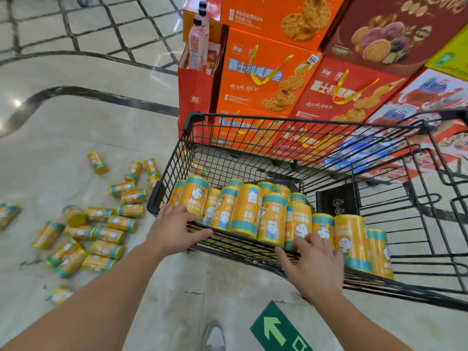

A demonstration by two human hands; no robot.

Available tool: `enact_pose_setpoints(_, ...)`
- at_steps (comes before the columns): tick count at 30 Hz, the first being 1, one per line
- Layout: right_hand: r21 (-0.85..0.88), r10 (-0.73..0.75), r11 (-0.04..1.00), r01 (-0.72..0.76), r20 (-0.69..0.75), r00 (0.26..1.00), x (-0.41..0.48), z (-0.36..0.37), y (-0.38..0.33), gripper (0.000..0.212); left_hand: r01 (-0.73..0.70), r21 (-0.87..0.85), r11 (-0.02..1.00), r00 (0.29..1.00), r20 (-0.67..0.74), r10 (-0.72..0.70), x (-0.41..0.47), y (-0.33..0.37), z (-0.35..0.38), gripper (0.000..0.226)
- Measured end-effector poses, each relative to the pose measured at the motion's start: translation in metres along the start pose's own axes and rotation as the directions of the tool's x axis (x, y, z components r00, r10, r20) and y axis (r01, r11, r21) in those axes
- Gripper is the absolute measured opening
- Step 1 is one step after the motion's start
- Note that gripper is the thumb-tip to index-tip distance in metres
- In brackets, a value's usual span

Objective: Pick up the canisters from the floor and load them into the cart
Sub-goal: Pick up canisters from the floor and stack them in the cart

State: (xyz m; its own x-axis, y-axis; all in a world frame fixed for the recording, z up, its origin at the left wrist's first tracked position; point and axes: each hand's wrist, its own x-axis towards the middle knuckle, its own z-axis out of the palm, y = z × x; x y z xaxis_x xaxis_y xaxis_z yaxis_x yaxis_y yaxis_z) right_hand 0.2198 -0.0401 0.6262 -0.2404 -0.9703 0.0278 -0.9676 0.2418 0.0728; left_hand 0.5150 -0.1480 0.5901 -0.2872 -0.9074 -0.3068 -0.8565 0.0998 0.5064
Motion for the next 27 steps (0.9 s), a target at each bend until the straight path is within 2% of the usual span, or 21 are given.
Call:
enact_pose_setpoints(3, 0.083, -0.081, 0.993, 0.084, -0.032, 0.996, 0.02, -0.017, -0.016, 0.045, 0.02, -0.18, 0.984, 0.986, -0.159, -0.049, -0.013, -0.005, -0.016, 0.055)
enact_pose_setpoints(6, 0.182, -0.159, 0.969, 0.17, -0.074, 0.985, 0.041, -0.035, -0.055, 0.044, 0.057, -0.271, 0.961, 0.948, -0.286, -0.137, -0.034, -0.021, -0.039, 0.051)
enact_pose_setpoints(11, 0.277, -0.321, 0.899, 0.339, -0.111, 0.941, 0.057, -0.058, -0.158, 0.039, 0.208, -0.394, 0.895, 0.862, -0.359, -0.358, -0.081, -0.085, -0.073, 0.05)
enact_pose_setpoints(14, 0.331, -0.433, 0.827, 0.454, -0.14, 0.89, 0.052, -0.06, -0.234, 0.04, 0.269, -0.509, 0.818, 0.79, -0.369, -0.489, -0.109, -0.141, -0.084, 0.048)
enact_pose_setpoints(17, 0.373, -0.549, 0.758, 0.536, -0.08, 0.832, 0.037, -0.046, -0.311, 0.04, 0.385, -0.626, 0.678, 0.684, -0.299, -0.666, -0.136, -0.21, -0.08, 0.043)
enact_pose_setpoints(20, 0.394, -0.622, 0.736, 0.551, 0.071, 0.78, 0.014, -0.016, -0.385, 0.042, 0.462, -0.725, 0.51, 0.593, -0.175, -0.786, -0.163, -0.279, -0.071, 0.049)
enact_pose_setpoints(23, 0.446, -0.631, 0.748, 0.491, 0.252, 0.734, -0.014, 0.027, -0.454, 0.044, 0.557, -0.732, 0.392, 0.528, -0.053, -0.848, -0.183, -0.351, -0.054, 0.062)
enact_pose_setpoints(27, 0.404, -0.594, 0.8, 0.444, 0.423, 0.684, -0.043, 0.105, -0.532, 0.049, 0.629, -0.729, 0.271, 0.457, 0.065, -0.887, -0.194, -0.437, -0.01, 0.069)
